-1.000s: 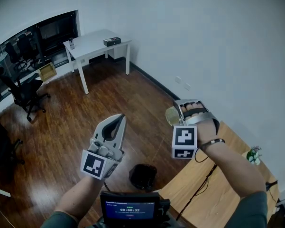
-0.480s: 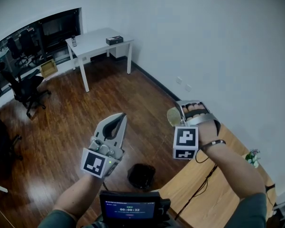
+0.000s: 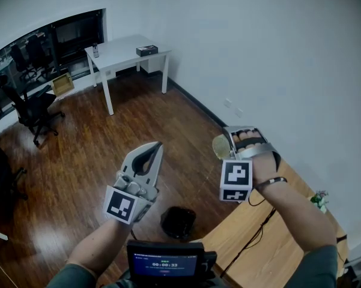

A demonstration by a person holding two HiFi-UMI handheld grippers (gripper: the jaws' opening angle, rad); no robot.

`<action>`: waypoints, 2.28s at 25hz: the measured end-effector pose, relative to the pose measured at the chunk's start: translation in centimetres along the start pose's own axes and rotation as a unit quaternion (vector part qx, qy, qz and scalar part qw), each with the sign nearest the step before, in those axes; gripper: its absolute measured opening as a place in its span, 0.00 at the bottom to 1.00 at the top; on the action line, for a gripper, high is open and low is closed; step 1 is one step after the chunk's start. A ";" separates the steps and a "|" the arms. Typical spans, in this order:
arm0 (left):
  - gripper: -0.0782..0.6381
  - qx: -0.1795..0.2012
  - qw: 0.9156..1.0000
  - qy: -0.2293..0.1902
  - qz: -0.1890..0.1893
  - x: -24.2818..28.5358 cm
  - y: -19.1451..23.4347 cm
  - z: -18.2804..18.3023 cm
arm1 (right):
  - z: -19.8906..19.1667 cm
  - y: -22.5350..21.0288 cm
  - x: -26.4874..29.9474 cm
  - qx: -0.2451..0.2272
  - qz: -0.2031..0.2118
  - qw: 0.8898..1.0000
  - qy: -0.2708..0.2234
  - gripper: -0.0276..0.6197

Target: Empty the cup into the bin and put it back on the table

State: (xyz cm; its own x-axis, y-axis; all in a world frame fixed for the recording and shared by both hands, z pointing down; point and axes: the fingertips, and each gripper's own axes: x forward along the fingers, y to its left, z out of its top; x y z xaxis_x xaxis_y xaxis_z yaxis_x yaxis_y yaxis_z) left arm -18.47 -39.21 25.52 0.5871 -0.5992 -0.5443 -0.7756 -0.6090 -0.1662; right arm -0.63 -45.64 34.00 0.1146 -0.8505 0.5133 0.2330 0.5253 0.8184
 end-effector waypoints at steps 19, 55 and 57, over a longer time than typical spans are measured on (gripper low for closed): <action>0.10 -0.009 1.000 0.010 0.008 -0.9 0.1 -0.2 | 1.0 -0.9 -0.9 -0.042 -0.018 0.999 0.000 0.66; 0.10 -0.002 1.000 0.000 0.018 -1.8 1.6 -0.1 | 2.5 -3.0 -1.8 -0.189 -0.084 0.978 0.023 0.66; 0.10 -0.003 1.000 0.000 0.018 -1.8 1.7 -0.1 | 2.7 -3.0 -1.8 -0.195 -0.090 0.976 0.021 0.65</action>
State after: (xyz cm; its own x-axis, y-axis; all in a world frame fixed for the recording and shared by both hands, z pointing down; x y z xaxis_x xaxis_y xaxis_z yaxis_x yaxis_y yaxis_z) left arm -20.76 -39.25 26.30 0.5588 -0.6212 -0.5494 -0.7949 -0.5902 -0.1410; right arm -4.15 -45.63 31.32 0.0751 -0.9327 0.3528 0.6028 0.3243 0.7290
